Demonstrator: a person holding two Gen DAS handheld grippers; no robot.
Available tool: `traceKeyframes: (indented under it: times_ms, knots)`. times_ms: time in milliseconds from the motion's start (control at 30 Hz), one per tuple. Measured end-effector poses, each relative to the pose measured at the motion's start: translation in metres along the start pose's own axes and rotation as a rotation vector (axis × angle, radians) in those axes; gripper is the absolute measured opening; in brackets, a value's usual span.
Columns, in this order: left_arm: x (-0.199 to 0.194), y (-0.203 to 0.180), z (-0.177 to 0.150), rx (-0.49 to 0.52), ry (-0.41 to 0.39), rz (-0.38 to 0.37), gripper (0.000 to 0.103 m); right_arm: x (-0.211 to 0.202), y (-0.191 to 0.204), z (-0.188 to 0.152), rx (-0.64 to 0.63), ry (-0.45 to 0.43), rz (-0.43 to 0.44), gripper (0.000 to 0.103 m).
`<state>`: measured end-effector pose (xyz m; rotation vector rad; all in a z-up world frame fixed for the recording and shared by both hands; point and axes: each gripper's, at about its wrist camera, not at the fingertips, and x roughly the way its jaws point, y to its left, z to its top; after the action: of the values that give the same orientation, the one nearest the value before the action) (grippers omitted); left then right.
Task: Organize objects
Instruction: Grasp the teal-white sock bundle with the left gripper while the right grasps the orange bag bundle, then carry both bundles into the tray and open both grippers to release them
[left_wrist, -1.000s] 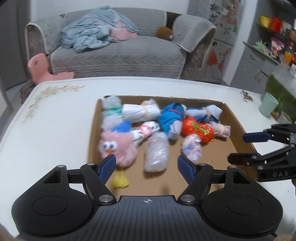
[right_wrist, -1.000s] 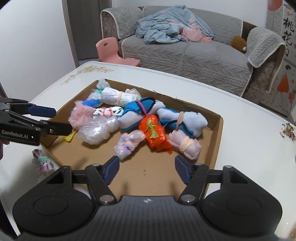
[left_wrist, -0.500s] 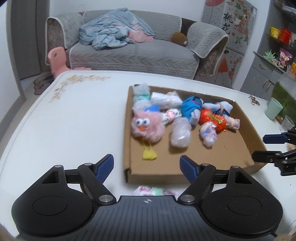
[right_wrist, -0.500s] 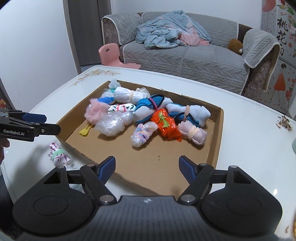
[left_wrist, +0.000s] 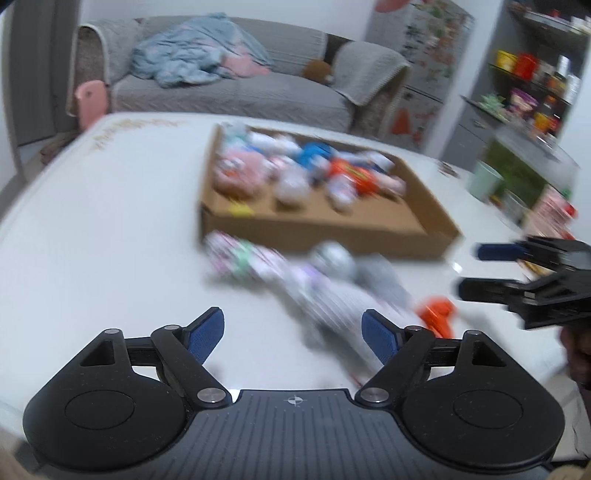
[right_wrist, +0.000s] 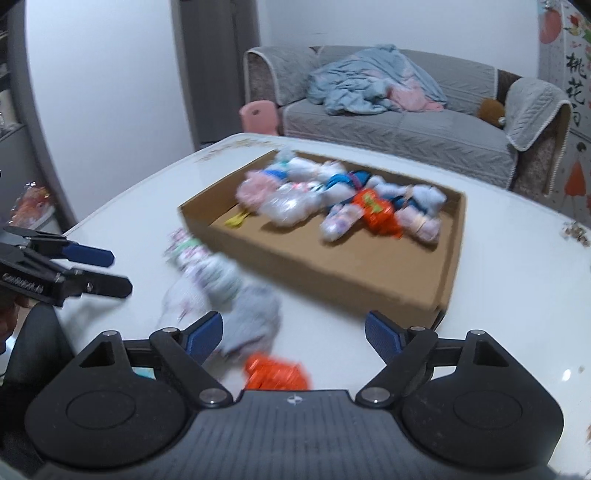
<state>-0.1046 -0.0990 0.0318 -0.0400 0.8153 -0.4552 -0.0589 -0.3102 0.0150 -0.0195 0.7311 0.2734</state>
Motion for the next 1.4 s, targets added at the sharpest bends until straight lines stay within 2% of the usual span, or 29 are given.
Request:
traceKeyframes:
  times_ms: [133, 267, 433, 533, 633, 767, 833, 900, 1133, 1400]
  knots:
    - [-0.006, -0.028, -0.024, 0.051, 0.02, -0.067, 0.087, 0.0, 0.013, -0.021, -0.058, 0.006, -0.009, 0.082]
    - [0.011, -0.046, -0.039, 0.08, 0.062, -0.086, 0.085, 0.006, 0.014, -0.037, -0.076, 0.021, 0.012, 0.082]
    - [0.036, -0.058, -0.049, 0.111, 0.095, -0.066, 0.078, 0.015, 0.014, -0.046, -0.113, 0.032, -0.005, 0.082]
    - [0.038, -0.063, -0.051, 0.153, 0.076, -0.045, 0.078, 0.018, 0.012, -0.048, -0.107, 0.028, 0.015, 0.08]
    - [0.039, -0.064, -0.053, 0.179, 0.059, -0.031, 0.072, 0.021, 0.013, -0.049, -0.117, 0.019, 0.022, 0.078]
    - [0.04, -0.069, -0.058, 0.253, 0.017, 0.029, 0.054, 0.025, 0.013, -0.05, -0.115, 0.015, 0.043, 0.067]
    - [0.038, -0.07, -0.062, 0.284, -0.002, 0.044, 0.053, 0.026, 0.013, -0.05, -0.12, 0.019, 0.052, 0.062]
    - [0.036, -0.068, -0.063, 0.275, -0.005, 0.034, 0.052, 0.027, 0.016, -0.051, -0.133, 0.026, 0.052, 0.05]
    - [0.03, -0.059, -0.064, 0.261, 0.0, 0.028, 0.05, 0.02, 0.014, -0.054, -0.12, 0.012, 0.056, 0.048]
    - [0.016, -0.037, -0.067, 0.243, 0.013, 0.04, 0.05, -0.001, 0.001, -0.042, -0.106, -0.02, 0.022, 0.047]
